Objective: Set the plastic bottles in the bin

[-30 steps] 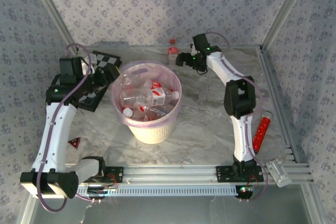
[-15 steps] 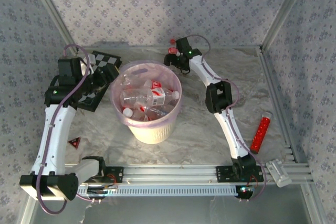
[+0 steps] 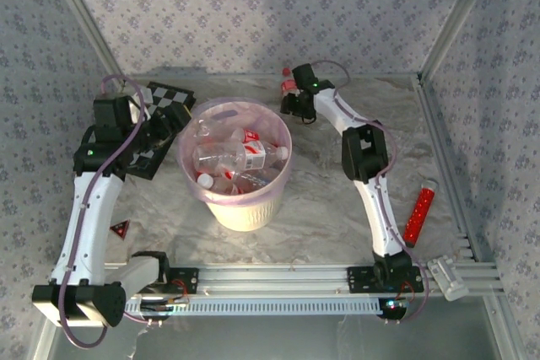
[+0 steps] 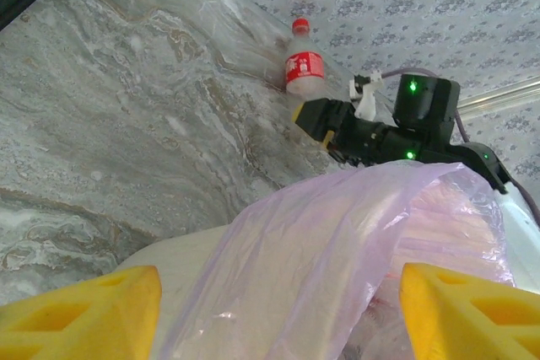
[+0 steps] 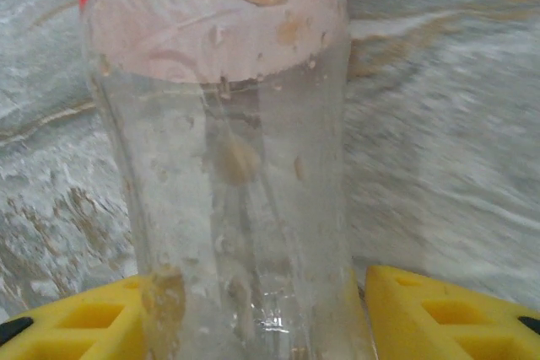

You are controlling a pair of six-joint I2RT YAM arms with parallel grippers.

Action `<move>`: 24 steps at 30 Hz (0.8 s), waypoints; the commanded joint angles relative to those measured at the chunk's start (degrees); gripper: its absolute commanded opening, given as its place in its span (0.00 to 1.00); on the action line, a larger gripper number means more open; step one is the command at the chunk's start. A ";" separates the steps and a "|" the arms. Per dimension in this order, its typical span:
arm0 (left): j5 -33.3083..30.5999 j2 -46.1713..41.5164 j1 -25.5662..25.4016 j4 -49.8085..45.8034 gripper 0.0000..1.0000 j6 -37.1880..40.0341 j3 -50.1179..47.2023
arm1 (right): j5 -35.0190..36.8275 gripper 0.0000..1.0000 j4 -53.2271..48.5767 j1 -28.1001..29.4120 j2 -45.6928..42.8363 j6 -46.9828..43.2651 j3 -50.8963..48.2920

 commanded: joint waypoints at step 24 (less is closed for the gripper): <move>-0.95 6.78 -1.12 1.91 0.74 3.24 19.32 | -29.51 0.24 0.23 -1.27 -70.92 -20.73 -38.22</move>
